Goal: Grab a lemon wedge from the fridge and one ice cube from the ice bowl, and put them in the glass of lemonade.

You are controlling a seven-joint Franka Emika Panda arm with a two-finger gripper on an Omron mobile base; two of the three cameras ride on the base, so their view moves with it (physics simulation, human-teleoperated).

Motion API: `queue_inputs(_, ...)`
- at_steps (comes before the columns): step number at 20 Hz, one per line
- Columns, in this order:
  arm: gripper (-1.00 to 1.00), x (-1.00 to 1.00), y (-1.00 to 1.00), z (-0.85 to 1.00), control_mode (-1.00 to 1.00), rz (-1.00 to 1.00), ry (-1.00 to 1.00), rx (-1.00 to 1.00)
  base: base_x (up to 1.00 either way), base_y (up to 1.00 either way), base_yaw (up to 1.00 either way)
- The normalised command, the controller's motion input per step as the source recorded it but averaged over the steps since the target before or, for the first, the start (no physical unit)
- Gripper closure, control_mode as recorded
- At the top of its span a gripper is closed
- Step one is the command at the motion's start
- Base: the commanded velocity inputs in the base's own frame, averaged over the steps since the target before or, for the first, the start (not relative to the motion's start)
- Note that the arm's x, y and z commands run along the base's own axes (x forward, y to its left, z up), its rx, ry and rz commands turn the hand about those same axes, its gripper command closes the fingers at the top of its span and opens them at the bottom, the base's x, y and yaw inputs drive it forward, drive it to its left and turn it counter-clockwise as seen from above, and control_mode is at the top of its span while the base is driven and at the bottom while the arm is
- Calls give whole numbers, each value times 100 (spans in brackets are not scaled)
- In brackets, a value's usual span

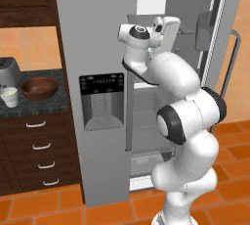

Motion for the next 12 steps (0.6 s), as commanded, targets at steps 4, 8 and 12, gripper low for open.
queue_inputs(4, -100, -13, -80, -2, -100, -25, 0, 1, 0, 0, 0)
queue_inputs(8, -100, -1, -89, -10, -100, -24, 1, 2, 0, 0, 0)
queue_inputs(12, -100, 0, -89, 0, -100, -22, 1, 3, 0, 0, 0)
